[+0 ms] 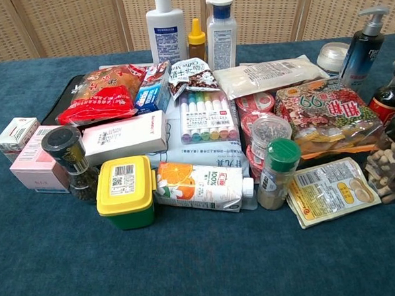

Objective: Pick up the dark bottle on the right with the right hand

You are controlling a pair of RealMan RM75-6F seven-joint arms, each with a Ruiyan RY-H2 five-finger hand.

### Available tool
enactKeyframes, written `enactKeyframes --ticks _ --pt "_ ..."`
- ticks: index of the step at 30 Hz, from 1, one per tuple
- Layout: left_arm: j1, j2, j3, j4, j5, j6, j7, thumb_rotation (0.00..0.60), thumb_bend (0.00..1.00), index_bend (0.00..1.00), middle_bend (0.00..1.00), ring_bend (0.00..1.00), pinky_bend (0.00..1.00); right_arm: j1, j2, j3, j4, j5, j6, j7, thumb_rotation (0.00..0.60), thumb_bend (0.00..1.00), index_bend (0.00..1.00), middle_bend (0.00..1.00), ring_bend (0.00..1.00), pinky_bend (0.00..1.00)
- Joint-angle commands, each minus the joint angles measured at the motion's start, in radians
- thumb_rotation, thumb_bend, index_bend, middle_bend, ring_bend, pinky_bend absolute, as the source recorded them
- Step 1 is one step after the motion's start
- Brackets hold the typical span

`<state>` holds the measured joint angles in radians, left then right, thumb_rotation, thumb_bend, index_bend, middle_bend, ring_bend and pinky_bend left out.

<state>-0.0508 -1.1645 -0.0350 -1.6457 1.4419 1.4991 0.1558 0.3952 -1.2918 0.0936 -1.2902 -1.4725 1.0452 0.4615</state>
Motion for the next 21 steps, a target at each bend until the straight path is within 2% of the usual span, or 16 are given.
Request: enactKeyframes --ticks 1,21 --pt "0.001 0.002 0.000 -0.003 -0.001 0.001 0.001 0.494 0.18 0.18 0.14 0.09 0.00 0.013 -0.014 -0.006 0.017 -0.008 -0.014 0.010 0.587 0.29 0.00 0.00 0.00 0.00" --pt "0.020 0.014 0.000 -0.021 -0.007 0.023 0.016 0.494 0.18 0.18 0.14 0.09 0.00 0.103 -0.101 -0.018 0.152 -0.013 -0.100 0.129 0.586 0.29 0.00 0.01 0.00 0.00"
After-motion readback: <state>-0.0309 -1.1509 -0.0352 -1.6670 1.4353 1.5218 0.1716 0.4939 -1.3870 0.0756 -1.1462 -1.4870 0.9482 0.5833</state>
